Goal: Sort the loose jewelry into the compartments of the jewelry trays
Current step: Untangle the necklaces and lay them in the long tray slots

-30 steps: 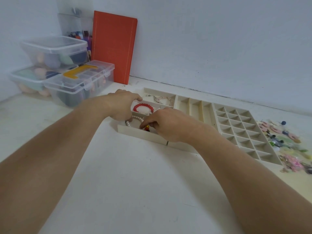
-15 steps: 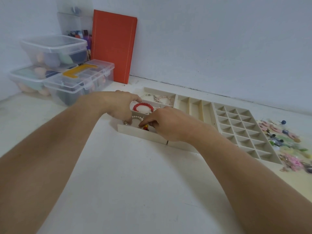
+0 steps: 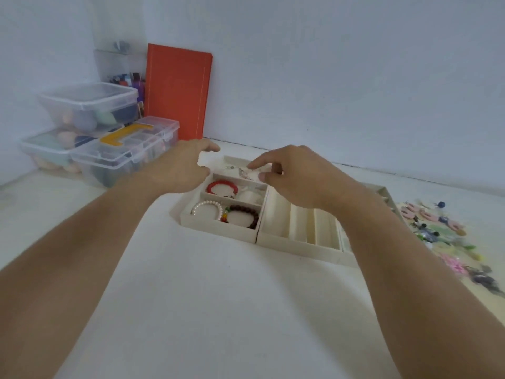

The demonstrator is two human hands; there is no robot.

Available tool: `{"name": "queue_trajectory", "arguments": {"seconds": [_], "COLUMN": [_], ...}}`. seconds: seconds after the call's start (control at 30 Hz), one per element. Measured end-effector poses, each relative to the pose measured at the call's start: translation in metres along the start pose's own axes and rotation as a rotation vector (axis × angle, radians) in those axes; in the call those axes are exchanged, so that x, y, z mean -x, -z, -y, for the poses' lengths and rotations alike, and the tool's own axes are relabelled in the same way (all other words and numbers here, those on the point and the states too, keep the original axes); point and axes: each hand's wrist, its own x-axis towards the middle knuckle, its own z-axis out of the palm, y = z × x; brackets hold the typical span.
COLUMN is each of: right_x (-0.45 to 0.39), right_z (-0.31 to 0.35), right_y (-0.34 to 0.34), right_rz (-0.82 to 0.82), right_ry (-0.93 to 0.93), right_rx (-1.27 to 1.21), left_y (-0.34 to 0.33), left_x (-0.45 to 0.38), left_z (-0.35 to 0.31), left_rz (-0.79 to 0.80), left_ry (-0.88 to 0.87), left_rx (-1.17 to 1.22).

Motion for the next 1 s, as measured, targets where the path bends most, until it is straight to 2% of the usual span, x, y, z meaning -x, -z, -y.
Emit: {"name": "queue_trajectory", "arguments": {"seconds": [0.13, 0.33, 0.67, 0.83, 1.0], "right_x": [0.022, 0.064, 0.143, 0.167, 0.169], "right_z": [-0.024, -0.091, -0.233, -0.265, -0.268], "right_y": [0.037, 0.063, 0.097, 0.088, 0.078], "right_rz": [-0.131, -0.185, -0.302, -0.252, -0.13], "right_ry": [-0.017, -0.16, -0.411, -0.522, -0.531], "right_rx": [-0.022, 0.015, 0.08, 0.139, 0.159], "left_y": [-0.018, -0.045, -0.15, -0.195, -0.221], "left_x": [0.004, -0.013, -0.043, -0.052, -0.059], "left_z": [-0.029, -0.103, -0.255, -0.306, -0.32], "left_rz": [-0.052, 0.036, 0.22, 0.299, 0.322], "left_ry": [-0.069, -0.157, -0.336, -0.36, -0.332], "left_rx": [0.049, 0.096, 0.114, 0.011, -0.179]}}
